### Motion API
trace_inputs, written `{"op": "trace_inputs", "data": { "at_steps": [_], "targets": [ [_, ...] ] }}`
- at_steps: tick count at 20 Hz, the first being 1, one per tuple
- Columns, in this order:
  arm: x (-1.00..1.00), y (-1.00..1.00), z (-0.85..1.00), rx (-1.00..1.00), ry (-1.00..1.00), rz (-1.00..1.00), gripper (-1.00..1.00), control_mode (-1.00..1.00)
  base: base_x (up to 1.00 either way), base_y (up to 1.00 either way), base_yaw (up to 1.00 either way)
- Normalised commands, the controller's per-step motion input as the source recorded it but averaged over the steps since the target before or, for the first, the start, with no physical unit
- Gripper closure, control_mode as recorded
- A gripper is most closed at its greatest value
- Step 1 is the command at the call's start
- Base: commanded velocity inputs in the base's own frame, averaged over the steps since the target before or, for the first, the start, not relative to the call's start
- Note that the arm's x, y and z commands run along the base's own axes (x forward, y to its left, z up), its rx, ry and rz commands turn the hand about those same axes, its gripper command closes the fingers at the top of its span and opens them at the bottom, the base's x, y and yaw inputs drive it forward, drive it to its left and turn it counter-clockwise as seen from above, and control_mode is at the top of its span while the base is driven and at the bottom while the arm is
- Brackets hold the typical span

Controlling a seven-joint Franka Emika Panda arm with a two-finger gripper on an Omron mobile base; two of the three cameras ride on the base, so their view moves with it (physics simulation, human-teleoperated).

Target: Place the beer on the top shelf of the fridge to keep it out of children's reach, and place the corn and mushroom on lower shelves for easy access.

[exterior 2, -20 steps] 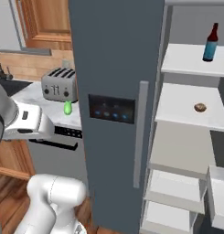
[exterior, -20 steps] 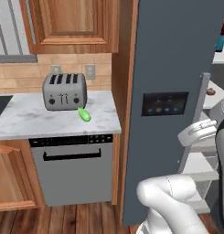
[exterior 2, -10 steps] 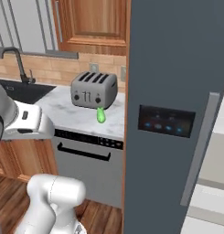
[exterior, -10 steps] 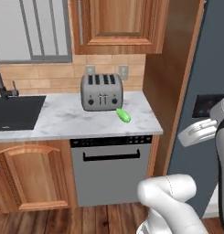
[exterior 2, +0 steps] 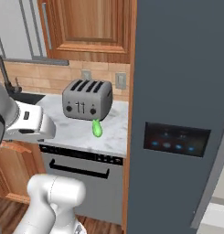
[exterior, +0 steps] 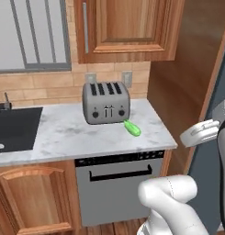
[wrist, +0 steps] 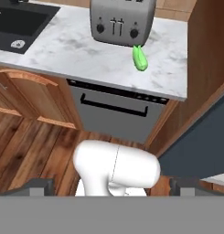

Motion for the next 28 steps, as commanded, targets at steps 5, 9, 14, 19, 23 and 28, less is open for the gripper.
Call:
{"op": "trace_inputs", "data": {
  "at_steps": [5,9,14,19,23,28],
  "targets": [
    [0.0,0.0,0.0,0.0,0.0,0.0,-1.0,1.0,0.61,0.38,-0.2],
    [0.0,0.0,0.0,0.0,0.0,0.0,-1.0,1.0,0.49,0.51,-0.18],
    [0.0,0.0,0.0,0.0,0.0,0.0,-1.0,1.0,0.41,0.41,-0.17],
    [0.0,0.0,0.0,0.0,0.0,0.0,-1.0,1.0,0.38,0.13,-0.15],
    [0.46,0.0,-0.36,0.0,0.0,-0.11,-1.0,-1.0,0.0,0.0,0.0],
    [0.51,0.0,-0.55,-0.01,0.0,-0.07,-1.0,-1.0,0.0,0.0,0.0]
  ]
}}
